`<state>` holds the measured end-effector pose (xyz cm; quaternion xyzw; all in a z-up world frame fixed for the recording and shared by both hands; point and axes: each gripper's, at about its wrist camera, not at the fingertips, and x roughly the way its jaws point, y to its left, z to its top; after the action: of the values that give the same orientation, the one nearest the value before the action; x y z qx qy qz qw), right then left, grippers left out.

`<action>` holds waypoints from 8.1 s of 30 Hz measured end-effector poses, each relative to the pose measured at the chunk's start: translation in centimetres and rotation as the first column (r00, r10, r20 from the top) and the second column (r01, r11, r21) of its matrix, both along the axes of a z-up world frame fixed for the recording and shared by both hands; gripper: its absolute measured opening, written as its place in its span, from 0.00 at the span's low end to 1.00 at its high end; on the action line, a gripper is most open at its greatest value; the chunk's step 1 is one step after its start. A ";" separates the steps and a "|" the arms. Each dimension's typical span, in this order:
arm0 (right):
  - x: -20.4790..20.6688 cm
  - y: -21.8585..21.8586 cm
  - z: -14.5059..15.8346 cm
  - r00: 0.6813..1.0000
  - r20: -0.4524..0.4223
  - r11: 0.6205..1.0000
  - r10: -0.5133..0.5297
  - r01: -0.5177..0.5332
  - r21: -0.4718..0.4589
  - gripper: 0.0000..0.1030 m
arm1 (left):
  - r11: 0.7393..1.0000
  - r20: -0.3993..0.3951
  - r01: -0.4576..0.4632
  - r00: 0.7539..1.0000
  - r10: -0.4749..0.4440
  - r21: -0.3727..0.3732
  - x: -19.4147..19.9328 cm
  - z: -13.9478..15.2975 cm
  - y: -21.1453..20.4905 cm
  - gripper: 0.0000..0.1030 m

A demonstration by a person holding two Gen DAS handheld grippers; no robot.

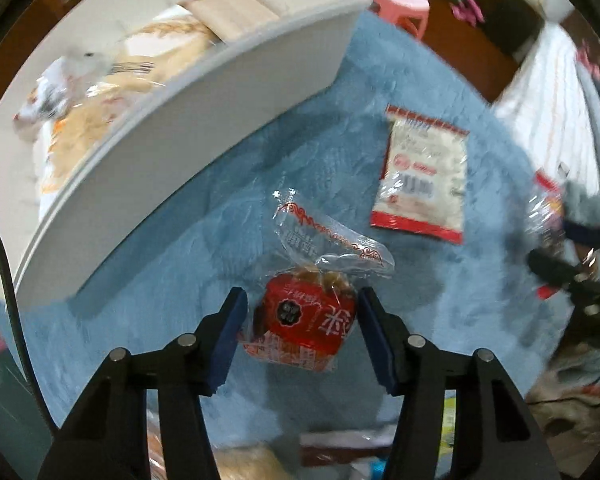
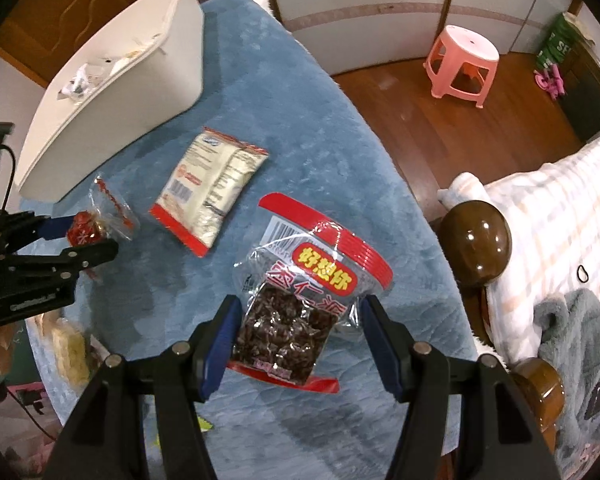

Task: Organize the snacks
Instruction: 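Carry both packets over the white bin and open both tools to release them, then withdraw both tools from the bin back over the remaining snacks, then grasp the pale puffed-square bag with the left tool while the right tool grasps the green packet, then carry both snacks over the white bin and open both tools to drop them, then withdraw both tools from the bin toward the remaining snacks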

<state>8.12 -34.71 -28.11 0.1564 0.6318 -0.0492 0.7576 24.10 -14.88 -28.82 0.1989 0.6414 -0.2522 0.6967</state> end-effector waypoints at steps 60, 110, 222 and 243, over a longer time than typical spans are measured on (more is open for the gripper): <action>16.1 12.1 16.5 0.852 0.372 0.928 0.369 -0.359 -0.098 0.74 | 0.846 0.459 -0.504 0.719 0.522 -0.172 6.3 21.4 10.6 0.90; -7.6 10.7 8.9 0.952 0.217 0.977 0.213 -0.211 -0.033 0.74 | 0.856 0.241 -0.505 0.822 0.515 -0.108 -16.8 10.2 21.1 0.90; 19.1 11.4 13.8 0.851 0.359 0.923 0.382 -0.369 -0.107 0.67 | 0.848 0.372 -0.523 0.772 0.515 -0.087 11.6 15.5 10.3 0.98; 8.8 13.6 18.4 0.836 0.430 0.938 0.342 -0.329 -0.108 0.67 | 0.837 0.390 -0.507 0.742 0.545 -0.206 -1.3 21.2 16.5 0.99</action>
<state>16.90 -21.08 -9.72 0.0393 0.4598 0.1118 0.8801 22.78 1.62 -7.63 0.0303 0.4882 -0.0222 0.8719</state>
